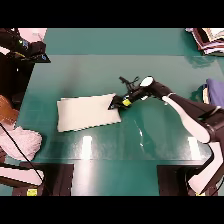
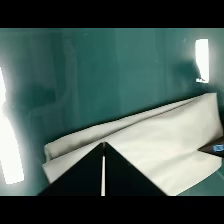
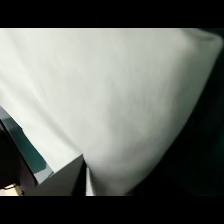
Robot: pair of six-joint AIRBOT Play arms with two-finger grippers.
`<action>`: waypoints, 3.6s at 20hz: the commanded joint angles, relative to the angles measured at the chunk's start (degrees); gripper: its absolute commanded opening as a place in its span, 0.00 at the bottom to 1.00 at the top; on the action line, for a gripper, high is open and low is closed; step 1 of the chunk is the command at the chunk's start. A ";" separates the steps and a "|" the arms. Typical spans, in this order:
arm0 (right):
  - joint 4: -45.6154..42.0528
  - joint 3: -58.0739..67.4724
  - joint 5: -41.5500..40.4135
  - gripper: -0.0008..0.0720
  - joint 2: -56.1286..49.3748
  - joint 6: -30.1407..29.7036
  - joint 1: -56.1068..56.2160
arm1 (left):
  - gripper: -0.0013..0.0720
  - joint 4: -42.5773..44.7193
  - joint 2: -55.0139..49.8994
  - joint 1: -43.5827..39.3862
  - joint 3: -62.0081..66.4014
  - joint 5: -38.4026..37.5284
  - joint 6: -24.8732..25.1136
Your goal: Fold the shirts.
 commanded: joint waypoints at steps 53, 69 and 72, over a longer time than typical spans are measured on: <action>-20.24 10.34 26.95 0.04 32.13 4.20 -90.33 | 0.06 -4.72 0.00 -31.10 -0.02 11.28 1.49; -18.86 -6.67 23.02 0.74 46.21 4.00 -83.62 | 0.06 -4.76 0.02 -31.10 0.00 9.62 2.91; -18.91 -6.62 22.62 0.73 46.42 4.00 -71.04 | 0.06 -4.76 0.02 -31.10 0.00 9.90 2.91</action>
